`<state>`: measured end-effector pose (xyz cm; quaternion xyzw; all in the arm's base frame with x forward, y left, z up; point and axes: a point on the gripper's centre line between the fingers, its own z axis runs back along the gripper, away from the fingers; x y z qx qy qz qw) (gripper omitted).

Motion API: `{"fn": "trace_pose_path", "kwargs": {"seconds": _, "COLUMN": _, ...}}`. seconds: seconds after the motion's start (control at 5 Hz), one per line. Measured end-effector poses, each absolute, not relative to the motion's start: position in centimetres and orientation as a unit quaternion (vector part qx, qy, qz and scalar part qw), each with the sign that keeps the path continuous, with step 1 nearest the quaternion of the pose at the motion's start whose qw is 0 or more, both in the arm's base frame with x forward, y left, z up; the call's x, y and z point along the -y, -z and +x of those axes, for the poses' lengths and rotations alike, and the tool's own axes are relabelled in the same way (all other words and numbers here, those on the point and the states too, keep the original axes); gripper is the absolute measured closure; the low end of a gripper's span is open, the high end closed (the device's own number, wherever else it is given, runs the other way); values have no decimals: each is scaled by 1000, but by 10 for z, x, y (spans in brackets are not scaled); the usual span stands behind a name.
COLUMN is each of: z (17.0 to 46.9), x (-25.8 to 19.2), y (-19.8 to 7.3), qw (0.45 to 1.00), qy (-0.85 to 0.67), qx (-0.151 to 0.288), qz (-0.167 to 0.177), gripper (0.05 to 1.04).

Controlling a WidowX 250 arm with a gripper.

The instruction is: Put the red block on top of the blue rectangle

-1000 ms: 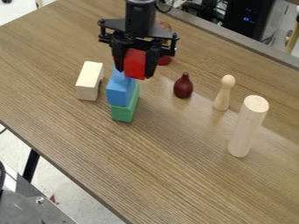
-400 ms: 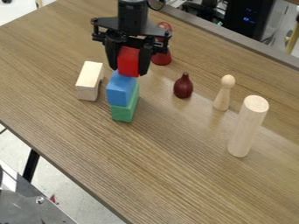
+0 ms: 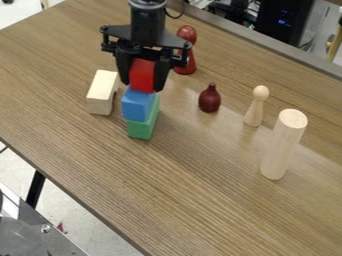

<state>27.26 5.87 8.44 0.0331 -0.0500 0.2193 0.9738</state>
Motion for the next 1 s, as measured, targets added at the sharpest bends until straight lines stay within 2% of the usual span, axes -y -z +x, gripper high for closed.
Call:
{"fn": "trace_pose_path", "kwargs": {"seconds": 0.2, "z": 271, "x": -59, "y": -86, "qw": 974, "qy": -218, "qx": 55, "qz": 35, "gripper": 419}}
{"fn": "trace_pose_path", "kwargs": {"seconds": 0.4, "z": 271, "x": -61, "y": -86, "qw": 973, "qy": -220, "qx": 57, "qz": 40, "gripper": 292}}
{"fn": "trace_pose_path", "kwargs": {"seconds": 0.6, "z": 271, "x": -62, "y": -86, "qw": 972, "qy": -222, "qx": 58, "qz": 44, "gripper": 86}}
{"fn": "trace_pose_path", "kwargs": {"seconds": 0.8, "z": 270, "x": -61, "y": -86, "qw": 972, "qy": -223, "qx": 56, "qz": 41, "gripper": 85}}
{"fn": "trace_pose_path", "kwargs": {"seconds": 1.0, "z": 265, "x": -62, "y": -106, "qw": 972, "qy": -219, "qx": 76, "qz": 29, "gripper": 85}}
